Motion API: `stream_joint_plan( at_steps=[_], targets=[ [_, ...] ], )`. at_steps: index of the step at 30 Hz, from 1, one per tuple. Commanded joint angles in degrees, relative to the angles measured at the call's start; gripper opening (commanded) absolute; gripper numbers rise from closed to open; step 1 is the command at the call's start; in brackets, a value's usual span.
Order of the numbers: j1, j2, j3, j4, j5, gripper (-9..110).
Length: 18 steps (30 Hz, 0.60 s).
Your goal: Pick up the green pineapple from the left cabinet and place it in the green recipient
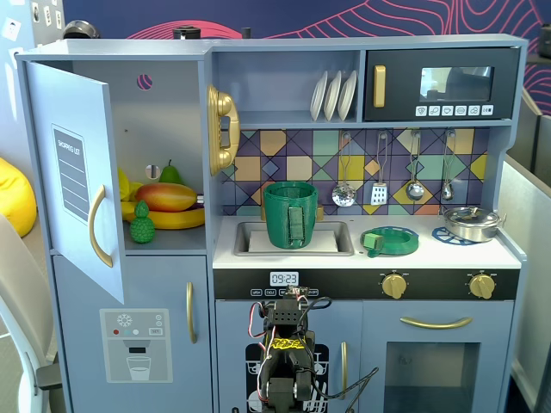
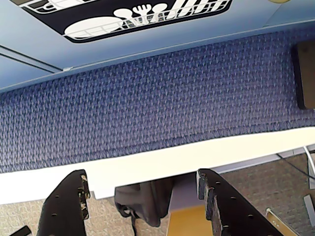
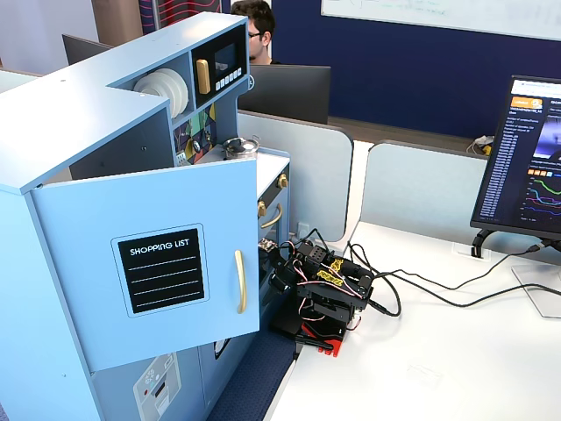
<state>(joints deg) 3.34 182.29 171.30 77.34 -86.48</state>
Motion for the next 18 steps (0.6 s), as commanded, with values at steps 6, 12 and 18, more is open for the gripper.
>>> stream_joint_plan(
  at_steps=[6, 12, 18],
  targets=[
    [2.1, -0.2, 0.4, 10.4, -0.8, 0],
    [0.4, -0.2, 0.4, 9.8, -1.5, 0],
    [-17.7, -0.4, -0.7, -5.5, 1.8, 0]
  ],
)
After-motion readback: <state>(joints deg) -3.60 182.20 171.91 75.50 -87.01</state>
